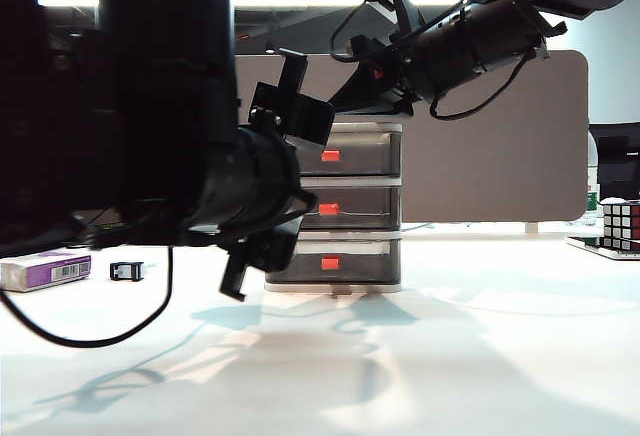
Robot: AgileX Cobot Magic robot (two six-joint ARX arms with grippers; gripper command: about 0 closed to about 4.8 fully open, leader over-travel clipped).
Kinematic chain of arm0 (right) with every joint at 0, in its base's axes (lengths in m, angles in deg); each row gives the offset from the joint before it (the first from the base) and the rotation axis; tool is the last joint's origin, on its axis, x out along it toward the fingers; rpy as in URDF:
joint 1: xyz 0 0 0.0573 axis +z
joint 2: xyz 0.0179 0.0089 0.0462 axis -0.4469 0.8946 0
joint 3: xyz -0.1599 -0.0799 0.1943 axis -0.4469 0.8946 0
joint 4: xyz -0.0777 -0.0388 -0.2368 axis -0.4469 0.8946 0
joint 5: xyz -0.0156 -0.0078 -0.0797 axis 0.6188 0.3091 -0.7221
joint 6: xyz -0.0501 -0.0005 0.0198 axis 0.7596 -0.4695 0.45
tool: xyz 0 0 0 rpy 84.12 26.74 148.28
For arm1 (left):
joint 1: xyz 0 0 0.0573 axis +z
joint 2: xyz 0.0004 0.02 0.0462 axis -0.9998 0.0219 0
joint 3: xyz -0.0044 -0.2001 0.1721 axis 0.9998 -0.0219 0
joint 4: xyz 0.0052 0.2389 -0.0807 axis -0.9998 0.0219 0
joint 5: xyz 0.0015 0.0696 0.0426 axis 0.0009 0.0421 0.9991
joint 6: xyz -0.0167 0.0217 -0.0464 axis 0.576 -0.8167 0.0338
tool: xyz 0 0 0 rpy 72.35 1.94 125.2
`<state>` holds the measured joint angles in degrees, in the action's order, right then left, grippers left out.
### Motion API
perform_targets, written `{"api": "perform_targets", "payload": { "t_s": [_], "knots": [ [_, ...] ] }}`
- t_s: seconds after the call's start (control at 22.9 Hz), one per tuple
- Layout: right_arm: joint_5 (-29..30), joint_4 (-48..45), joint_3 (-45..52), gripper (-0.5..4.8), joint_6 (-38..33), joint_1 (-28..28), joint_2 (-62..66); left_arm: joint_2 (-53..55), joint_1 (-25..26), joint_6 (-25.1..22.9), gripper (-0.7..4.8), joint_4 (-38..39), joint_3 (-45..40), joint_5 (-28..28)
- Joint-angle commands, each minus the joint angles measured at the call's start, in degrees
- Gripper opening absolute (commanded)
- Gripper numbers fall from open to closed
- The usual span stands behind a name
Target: Open the second layer of the drawer on the table, pick up the earphone case on the table and put it in, and finally close the drawer.
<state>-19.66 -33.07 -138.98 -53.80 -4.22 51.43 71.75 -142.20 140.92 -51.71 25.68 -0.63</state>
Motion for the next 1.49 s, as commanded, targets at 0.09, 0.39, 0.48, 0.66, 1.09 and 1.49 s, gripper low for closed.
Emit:
{"api": "perform_targets", "payload": {
  "t_s": [0.09,0.39,0.48,0.66,1.09,1.49],
  "knots": [
    [0.0,-1.4,-0.3,-0.05,0.2,0.1,0.8,2.5,0.3,7.1,2.78,-1.4,2.5,0.0],
    [-0.1,-1.4,-0.3,-0.05,0.2,0.1,1.2,7.3,0.0,16.3,2.77,-1.4,4.4,0.4],
    [-0.1,-1.4,-0.3,-0.05,0.2,0.1,1.3,7.5,-0.1,17.9,2.76,-1.4,4.8,0.2],
    [-0.3,-1.6,-0.3,-0.05,0.2,0.1,1.4,7.5,-0.2,19.1,2.63,-1.4,5.2,0.2],
    [-0.2,-1.4,-0.3,-0.05,-0.3,0.9,6.6,7.5,-0.2,19.6,2.04,-1.4,5.2,0.4],
    [-1.6,-1.2,-0.3,-0.05,-0.4,1.4,6.7,7.6,-0.2,19.6,1.47,-1.3,6.1,0.4]
  ]
}}
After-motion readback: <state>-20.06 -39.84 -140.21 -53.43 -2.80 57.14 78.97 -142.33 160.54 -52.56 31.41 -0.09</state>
